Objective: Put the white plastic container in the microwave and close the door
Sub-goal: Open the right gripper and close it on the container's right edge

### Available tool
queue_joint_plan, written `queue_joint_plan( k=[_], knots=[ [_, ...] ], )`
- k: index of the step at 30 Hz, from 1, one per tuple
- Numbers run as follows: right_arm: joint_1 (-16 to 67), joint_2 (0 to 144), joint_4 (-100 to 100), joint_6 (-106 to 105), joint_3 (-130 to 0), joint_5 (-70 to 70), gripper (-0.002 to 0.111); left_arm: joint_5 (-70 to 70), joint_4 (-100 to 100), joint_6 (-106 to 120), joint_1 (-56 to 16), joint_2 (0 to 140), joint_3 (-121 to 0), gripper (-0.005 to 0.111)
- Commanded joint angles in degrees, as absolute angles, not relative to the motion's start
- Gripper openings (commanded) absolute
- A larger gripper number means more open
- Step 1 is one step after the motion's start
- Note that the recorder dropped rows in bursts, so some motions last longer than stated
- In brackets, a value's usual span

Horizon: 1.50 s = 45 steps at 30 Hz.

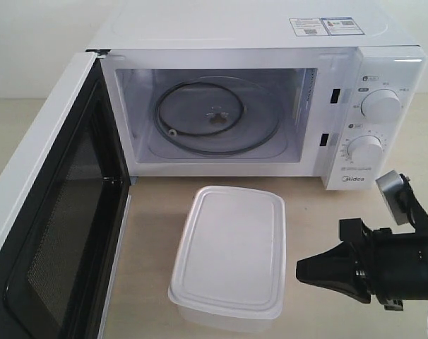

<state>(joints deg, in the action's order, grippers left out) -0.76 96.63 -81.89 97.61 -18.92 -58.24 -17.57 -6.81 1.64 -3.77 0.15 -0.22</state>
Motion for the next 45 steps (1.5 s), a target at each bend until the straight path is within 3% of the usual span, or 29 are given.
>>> queue_joint_plan(
  k=[1,4,9,19,27,45],
  knots=[
    [-0.61,96.63,-79.61,98.72,-18.54,-58.43,0.0,-17.55,-6.59,1.82,-3.57,0.0,0.0,0.004],
    [-0.61,96.63,-79.61,101.05,-18.54,-58.43,0.004,-17.55,-6.59,1.82,-3.57,0.0,0.0,0.004],
    [-0.61,96.63,-77.31,102.59,-18.98,-57.41,0.049,-17.55,-6.59,1.82,-3.57,0.0,0.0,0.004],
    [9.29,96.63,-85.15,113.64,-28.03,-43.3,0.048,-17.55,-6.59,1.82,-3.57,0.0,0.0,0.004],
    [9.29,96.63,-85.04,114.09,-28.12,-45.64,0.042,-17.55,-6.59,1.82,-3.57,0.0,0.0,0.004],
    [11.95,96.66,-84.11,115.15,-29.95,-42.63,0.042,-17.55,-6.59,1.82,-3.57,0.0,0.0,0.004]
  ],
)
